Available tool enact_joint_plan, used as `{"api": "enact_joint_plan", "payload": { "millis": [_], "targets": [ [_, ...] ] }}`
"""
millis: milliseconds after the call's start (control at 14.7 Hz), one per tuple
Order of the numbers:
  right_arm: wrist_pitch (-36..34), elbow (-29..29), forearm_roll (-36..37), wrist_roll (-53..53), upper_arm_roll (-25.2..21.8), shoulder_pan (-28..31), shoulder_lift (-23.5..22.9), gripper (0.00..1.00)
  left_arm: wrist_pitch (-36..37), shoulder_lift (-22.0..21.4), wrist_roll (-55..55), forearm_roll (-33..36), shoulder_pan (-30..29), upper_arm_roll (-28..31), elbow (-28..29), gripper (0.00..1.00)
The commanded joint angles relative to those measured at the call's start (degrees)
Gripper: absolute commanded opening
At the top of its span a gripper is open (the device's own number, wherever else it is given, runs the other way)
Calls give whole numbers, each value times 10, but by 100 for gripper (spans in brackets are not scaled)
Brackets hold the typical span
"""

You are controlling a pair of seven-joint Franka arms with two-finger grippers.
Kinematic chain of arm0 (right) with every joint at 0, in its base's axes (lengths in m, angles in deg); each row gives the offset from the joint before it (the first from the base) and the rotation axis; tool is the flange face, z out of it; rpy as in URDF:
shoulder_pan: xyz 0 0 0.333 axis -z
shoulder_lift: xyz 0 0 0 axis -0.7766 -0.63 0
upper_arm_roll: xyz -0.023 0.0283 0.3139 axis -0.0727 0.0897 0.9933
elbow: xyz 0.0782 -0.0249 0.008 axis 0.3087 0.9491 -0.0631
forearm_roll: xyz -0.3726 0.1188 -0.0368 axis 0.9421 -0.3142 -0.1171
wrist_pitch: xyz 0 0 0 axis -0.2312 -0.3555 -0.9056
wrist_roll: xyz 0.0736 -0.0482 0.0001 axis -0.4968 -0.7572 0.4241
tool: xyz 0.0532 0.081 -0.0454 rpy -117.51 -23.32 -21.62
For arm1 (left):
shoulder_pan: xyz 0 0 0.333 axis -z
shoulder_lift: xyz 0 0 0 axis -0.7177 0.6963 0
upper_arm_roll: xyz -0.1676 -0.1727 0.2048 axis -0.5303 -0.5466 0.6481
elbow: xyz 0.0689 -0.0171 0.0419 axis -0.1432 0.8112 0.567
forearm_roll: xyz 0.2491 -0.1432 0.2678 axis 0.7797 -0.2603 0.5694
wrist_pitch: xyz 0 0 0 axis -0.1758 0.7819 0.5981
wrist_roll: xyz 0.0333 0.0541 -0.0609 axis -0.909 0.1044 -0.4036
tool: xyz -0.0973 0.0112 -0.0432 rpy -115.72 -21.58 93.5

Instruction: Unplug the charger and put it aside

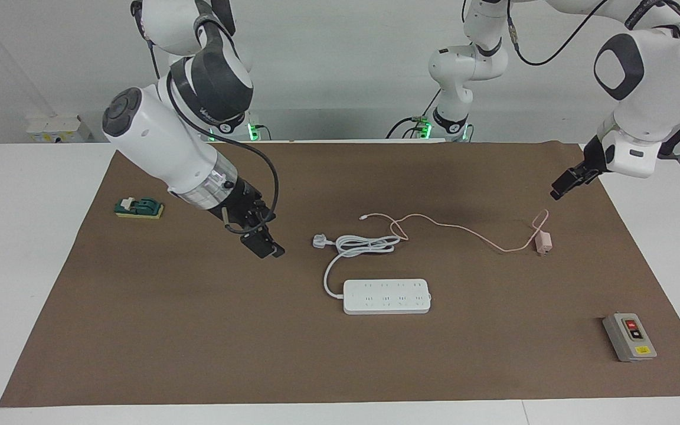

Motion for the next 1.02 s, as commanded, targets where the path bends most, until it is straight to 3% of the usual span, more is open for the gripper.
{"api": "enact_joint_plan", "payload": {
  "millis": [0, 272, 545, 817, 953],
  "targets": [
    [-10, 39, 14, 79, 5, 27, 25, 100, 9, 0, 42, 7, 9, 5, 0, 100],
    [-11, 70, 58, 253, 5, 51, 50, 100, 11, 8, 72, -5, 8, 7, -5, 100],
    [-2, 116, 89, 503, 5, 80, 94, 100, 12, 34, 75, -8, 10, 11, -27, 100],
    [-5, 133, 158, 602, 6, 95, 130, 100, 14, 36, 84, -8, 20, 9, -35, 100],
    [-6, 172, 186, 652, 9, 107, 175, 100, 8, 35, 92, -8, 21, 9, -35, 100]
  ]
}}
